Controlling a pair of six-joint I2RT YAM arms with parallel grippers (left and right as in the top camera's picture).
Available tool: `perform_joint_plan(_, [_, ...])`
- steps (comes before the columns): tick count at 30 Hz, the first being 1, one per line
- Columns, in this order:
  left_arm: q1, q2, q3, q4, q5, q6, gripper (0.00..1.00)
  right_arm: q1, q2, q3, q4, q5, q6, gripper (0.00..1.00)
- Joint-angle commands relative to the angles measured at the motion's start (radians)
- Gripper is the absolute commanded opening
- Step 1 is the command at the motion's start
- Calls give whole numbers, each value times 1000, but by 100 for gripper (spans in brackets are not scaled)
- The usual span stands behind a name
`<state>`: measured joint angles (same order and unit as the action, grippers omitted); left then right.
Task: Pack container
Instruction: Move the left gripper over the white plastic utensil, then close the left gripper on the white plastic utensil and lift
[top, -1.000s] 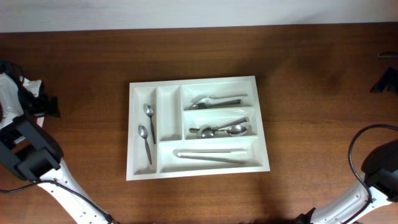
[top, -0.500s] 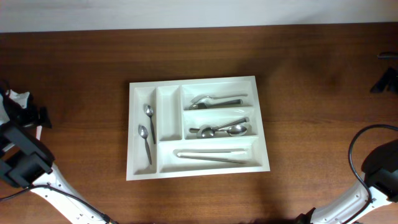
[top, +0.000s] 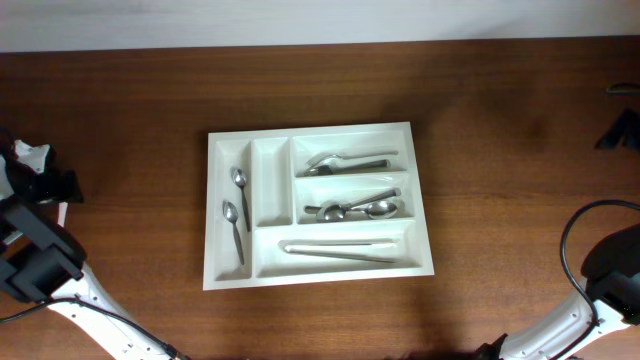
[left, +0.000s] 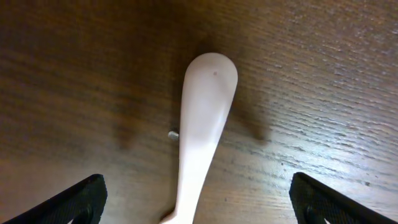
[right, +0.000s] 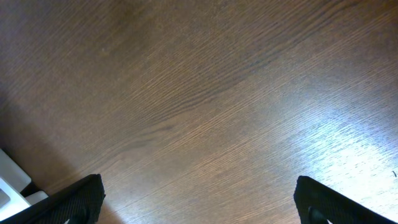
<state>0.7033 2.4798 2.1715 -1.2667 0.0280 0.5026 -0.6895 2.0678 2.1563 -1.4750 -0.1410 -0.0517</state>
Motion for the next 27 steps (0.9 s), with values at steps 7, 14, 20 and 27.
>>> perform_joint_plan(7, [-9,14,-97,35,-6,51,96,2,-1,-2,2,-5,8,99])
perform_joint_plan(14, [-42,14,-97,50,-116,10,95,2,-1,-2,2,-5,8,99])
perform_joint_plan(20, [-71,14,-97,57,-130,6,96,2,-1,-2,2,-5,8,99])
perform_joint_plan(27, [-71,14,-97,39,-129,-38,89,2,-1,-2,2,-5,8,99])
